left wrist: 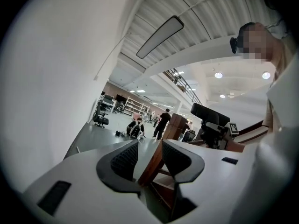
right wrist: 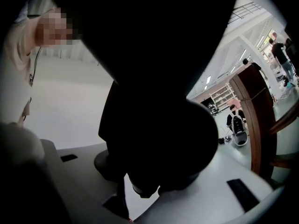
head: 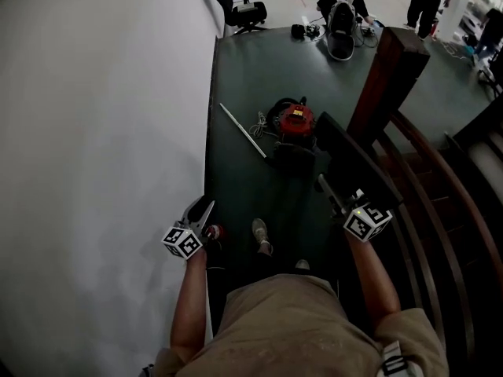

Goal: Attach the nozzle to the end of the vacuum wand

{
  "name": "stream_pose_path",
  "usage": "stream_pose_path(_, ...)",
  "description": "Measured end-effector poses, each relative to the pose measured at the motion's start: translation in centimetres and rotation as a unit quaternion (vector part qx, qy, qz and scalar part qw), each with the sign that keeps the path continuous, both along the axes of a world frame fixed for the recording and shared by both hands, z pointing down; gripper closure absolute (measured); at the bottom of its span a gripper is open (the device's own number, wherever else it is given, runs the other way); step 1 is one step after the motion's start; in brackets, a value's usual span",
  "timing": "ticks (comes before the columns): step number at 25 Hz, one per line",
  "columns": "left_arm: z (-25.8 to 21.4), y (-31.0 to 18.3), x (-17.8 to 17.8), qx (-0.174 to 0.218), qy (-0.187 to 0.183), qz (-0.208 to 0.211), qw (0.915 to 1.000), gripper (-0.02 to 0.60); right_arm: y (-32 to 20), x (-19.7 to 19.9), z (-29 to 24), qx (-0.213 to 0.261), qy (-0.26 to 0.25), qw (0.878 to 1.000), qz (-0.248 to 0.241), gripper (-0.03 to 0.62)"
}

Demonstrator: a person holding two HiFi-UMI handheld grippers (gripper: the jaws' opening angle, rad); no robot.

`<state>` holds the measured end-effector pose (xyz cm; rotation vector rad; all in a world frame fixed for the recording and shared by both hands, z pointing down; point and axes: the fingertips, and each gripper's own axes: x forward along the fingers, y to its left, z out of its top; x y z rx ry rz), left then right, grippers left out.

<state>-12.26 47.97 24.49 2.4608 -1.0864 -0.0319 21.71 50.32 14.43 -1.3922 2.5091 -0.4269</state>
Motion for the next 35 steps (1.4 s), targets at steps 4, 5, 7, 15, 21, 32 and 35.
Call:
stream_pose_path(4,1.8,-4.9,-1.8,-0.008,-0.005,0.007,0.9999,0.414,-5.2,-0.9,1.2,-0.015,-0.015,1.0,0.018,0.431)
stream_pose_path(5,2.6,-6.3,-2.4,-0.012,-0.005,0.008,0.9999,0.414,-6.5,-1.5,1.3,-0.017,-0.015,1.0,0.021,0.431)
stream_pose_path(7,3.8,-9.3,-3.8,-0.02,-0.001,0.011,0.9997,0.414,-9.3,-3.0,1.1,-0.017,-0.006,1.0,0.023,0.431)
stream_pose_path(15,5.5,-19.9,-9.0,-0.034,-0.004,0.028,0.999,0.414,-19.8,-7.0,0.1,-0.006,0.018,0.999,0.046,0.431)
stream_pose_path(21,5.6,-27.4,-11.6,-0.028,0.0,0.033,0.9991,0.414,-25.8,-8.9,0.7,-0.008,0.01,0.998,0.067,0.431)
stream_pose_path(32,6.2,-40.7,-9.1,-0.039,0.005,0.028,0.9989,0.414,-38.3,-6.0,1.7,-0.01,0.015,0.997,0.079,0.431)
stream_pose_path(35,5.6,-44.4,-8.0,-0.043,0.007,0.017,0.9989,0.414,-42.4,-4.6,3.6,-0.027,-0.002,0.997,0.074,0.431)
